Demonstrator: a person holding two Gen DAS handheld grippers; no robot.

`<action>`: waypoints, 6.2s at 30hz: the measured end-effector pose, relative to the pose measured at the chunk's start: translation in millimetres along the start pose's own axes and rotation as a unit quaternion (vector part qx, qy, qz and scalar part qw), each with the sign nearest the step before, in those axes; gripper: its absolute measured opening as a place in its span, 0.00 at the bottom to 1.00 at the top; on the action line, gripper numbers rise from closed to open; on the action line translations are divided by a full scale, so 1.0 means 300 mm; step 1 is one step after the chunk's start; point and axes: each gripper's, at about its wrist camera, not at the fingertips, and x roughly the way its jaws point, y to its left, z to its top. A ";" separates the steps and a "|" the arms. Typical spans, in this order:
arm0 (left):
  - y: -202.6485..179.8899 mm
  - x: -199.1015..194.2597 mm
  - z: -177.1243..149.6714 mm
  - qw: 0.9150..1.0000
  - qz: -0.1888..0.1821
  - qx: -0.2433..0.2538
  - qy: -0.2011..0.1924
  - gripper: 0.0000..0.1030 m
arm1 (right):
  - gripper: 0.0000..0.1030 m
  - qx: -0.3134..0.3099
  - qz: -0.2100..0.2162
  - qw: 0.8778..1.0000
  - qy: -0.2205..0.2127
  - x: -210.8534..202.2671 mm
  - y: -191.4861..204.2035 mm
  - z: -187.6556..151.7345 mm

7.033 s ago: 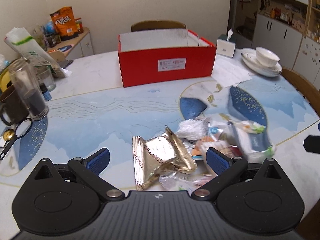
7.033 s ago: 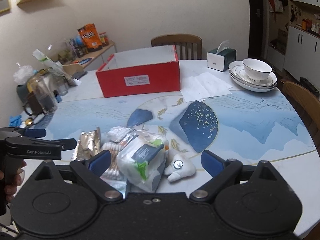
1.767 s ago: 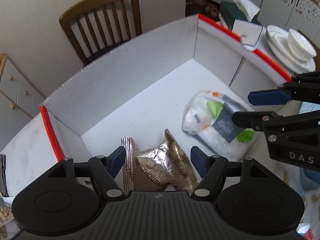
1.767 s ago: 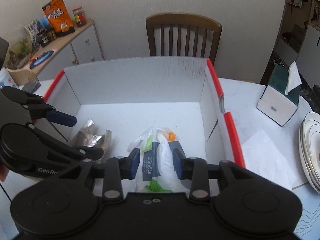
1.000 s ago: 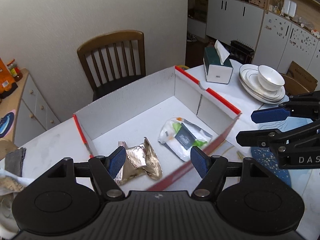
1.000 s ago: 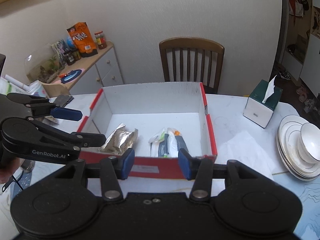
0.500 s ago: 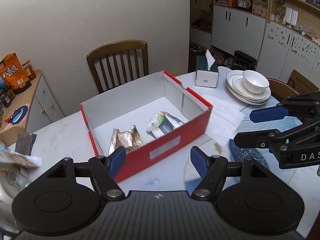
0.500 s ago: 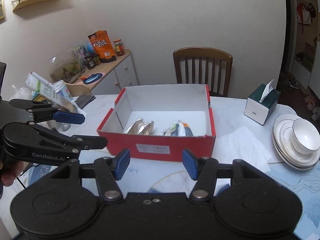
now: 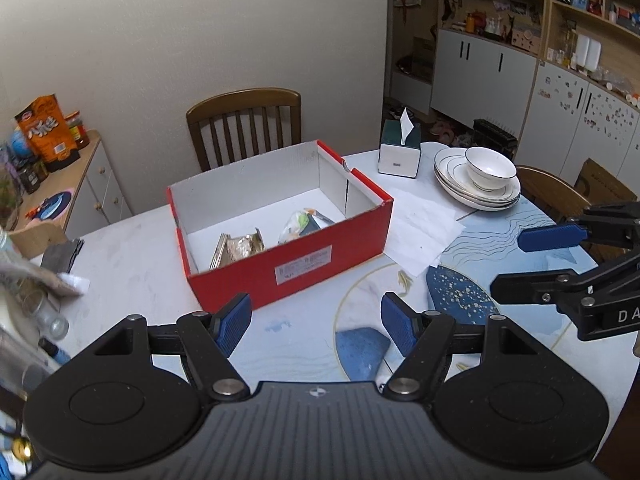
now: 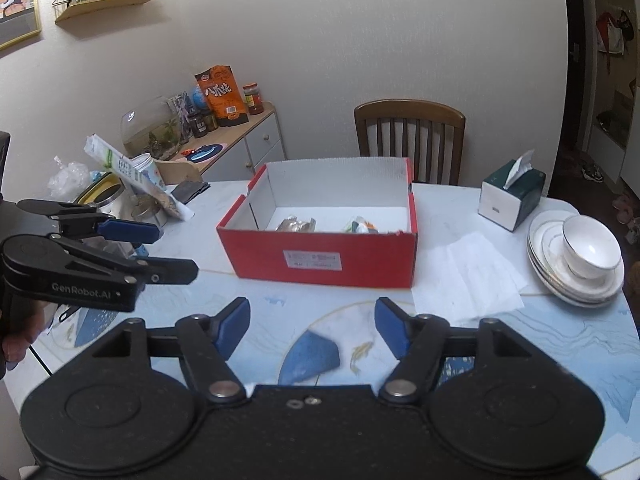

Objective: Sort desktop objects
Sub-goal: 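Grasp the blueberry-print bread bag with the left tool while the right tool grasps the white plush toy, then carry the bread bag and white plush toy into the red box with both tools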

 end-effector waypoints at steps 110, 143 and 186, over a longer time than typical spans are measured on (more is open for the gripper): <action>-0.076 0.023 -0.672 0.986 -0.043 -0.089 0.134 0.53 | 0.56 0.028 -0.044 0.988 0.147 0.117 -0.106 -0.498; 0.022 0.001 -0.361 0.994 -0.046 -0.073 0.061 0.53 | 0.55 0.024 0.007 0.996 0.080 0.034 0.026 -0.192; 0.356 0.504 0.290 0.999 0.037 0.000 -0.018 0.53 | 0.55 -0.074 -0.090 0.993 0.006 0.543 0.002 0.356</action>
